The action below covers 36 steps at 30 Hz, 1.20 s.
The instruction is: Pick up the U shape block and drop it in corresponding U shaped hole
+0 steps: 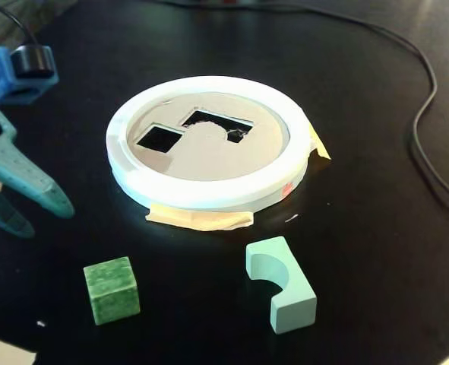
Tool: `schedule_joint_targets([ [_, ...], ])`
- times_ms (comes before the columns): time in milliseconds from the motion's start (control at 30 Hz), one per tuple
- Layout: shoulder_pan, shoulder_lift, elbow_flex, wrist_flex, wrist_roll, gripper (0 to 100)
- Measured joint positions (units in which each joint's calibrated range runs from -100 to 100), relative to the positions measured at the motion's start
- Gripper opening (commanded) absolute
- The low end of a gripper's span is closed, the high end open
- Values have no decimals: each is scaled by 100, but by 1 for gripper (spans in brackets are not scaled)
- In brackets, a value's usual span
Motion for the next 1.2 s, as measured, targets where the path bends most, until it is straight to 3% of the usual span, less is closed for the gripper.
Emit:
schedule_joint_targets([
  [967,-20,-71,0,-10,-10,64],
  [1200,-30,-125,-498,-747,-24,65],
])
